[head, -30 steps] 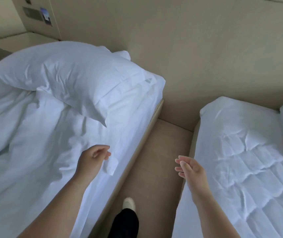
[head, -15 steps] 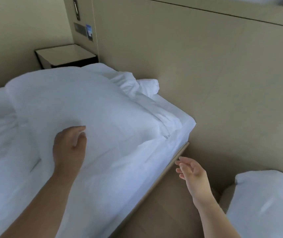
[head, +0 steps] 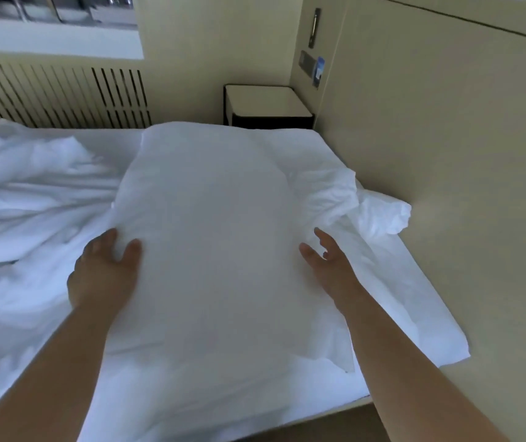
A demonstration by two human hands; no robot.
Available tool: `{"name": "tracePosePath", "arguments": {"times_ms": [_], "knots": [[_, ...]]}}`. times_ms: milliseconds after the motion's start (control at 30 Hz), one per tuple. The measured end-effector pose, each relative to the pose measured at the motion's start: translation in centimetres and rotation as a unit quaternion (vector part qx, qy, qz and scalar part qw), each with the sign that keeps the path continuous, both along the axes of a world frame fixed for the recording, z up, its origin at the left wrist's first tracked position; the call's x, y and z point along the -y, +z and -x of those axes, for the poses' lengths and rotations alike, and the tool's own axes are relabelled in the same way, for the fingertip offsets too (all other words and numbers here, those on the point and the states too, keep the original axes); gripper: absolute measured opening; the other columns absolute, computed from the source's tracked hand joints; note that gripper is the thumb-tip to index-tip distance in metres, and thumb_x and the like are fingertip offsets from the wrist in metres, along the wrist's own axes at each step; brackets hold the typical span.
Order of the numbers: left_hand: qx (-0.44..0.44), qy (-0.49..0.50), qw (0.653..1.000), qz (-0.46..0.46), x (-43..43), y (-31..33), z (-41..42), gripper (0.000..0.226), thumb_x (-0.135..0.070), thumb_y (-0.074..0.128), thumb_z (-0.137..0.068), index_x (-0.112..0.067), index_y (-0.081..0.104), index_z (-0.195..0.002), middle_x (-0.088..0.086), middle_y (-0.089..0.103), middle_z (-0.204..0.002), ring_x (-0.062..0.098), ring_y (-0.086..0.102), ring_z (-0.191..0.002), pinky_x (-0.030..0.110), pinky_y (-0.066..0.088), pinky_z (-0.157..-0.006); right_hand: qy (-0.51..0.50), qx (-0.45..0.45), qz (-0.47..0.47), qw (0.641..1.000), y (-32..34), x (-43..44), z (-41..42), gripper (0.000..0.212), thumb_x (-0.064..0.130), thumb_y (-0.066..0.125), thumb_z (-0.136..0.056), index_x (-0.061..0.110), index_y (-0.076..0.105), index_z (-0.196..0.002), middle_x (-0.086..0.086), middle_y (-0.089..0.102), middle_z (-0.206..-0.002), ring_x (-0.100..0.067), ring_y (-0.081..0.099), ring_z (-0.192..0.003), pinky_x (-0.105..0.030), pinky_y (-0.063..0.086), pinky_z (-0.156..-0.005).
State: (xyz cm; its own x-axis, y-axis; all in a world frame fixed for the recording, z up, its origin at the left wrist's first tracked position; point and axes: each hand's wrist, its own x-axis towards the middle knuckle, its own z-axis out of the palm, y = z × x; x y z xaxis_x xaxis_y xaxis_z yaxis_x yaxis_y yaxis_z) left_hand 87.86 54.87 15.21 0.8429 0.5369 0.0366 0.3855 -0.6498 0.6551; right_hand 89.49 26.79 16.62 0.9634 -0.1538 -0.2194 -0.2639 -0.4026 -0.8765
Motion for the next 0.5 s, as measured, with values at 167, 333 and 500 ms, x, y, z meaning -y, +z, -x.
{"name": "tracePosePath", "arguments": {"times_ms": [167,333,500], "knots": [[-0.041,0.014,0.996,0.076,-1.4,-0.4,-5.4,0.057,-0.043,0.041,-0.093,-0.018,0.03,-0.143,0.009,0.031,-0.148,0.032,0.032,-0.133,0.044,0.024,-0.108,0.04,-0.043,0.007,0.998,-0.9,-2.4,-5.8,0.063,0.045,0.049,-0.09,0.03,0.022,-0.145,0.004,0.027,-0.15,-0.017,0.03,-0.137,-0.032,0.027,-0.109],[-0.054,0.009,0.984,0.171,-4.0,-1.5,-11.7,0.073,-0.057,0.047,-0.085,-0.018,0.027,-0.144,0.013,0.036,-0.144,0.036,0.037,-0.129,0.047,0.03,-0.106,0.002,-0.071,-0.005,0.997,-1.4,-4.4,-12.4,0.079,0.055,0.05,-0.084,0.027,0.012,-0.147,0.001,0.027,-0.15,-0.023,0.033,-0.135,-0.039,0.03,-0.11],[-0.046,0.017,0.962,0.269,-6.2,-2.2,-17.7,0.067,-0.048,0.048,-0.089,-0.024,0.021,-0.146,0.009,0.034,-0.147,0.032,0.036,-0.131,0.041,0.028,-0.106,-0.016,-0.079,-0.01,0.997,-2.1,-6.2,-18.7,0.085,0.056,0.057,-0.079,0.031,0.011,-0.147,-0.001,0.023,-0.151,-0.024,0.032,-0.135,-0.039,0.029,-0.11]]}}
